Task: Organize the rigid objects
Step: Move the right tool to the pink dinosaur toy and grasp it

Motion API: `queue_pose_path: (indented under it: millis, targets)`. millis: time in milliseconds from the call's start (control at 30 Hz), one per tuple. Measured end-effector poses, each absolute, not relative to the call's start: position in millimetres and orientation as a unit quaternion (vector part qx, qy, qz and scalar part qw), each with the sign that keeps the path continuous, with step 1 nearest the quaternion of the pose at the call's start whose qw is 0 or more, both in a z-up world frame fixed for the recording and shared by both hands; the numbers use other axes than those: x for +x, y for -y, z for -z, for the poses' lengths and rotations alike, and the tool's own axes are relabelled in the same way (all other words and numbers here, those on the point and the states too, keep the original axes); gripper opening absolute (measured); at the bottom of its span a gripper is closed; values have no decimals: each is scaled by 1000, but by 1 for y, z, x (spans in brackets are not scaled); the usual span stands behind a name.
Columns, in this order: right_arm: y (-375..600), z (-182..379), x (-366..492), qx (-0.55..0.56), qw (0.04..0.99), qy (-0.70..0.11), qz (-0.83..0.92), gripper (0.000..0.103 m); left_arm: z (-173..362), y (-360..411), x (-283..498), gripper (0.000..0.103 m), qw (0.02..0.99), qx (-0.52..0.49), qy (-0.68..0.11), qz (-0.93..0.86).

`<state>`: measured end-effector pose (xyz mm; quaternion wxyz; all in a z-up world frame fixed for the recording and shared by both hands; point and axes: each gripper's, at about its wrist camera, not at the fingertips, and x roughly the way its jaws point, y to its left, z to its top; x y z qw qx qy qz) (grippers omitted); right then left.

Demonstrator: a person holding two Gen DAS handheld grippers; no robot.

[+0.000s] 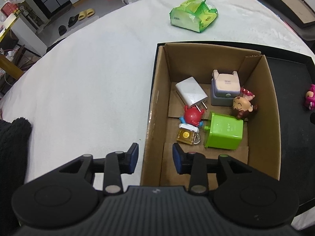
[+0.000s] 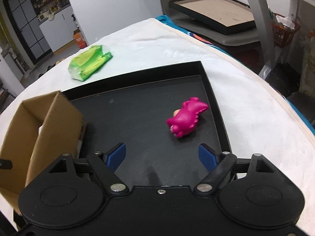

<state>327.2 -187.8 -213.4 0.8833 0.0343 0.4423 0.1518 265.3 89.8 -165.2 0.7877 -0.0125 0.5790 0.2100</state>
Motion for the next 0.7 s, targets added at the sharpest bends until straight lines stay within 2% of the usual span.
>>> queue_pose_path:
  millis: [367,700]
  targets:
    - [194,234,365,55,872,-463,-149,82,172,-72,285,49,778,17,-589,-219]
    - [190,244,390,60,874,-466,-128,82,170,-68,290,51,770,21,-596,-228]
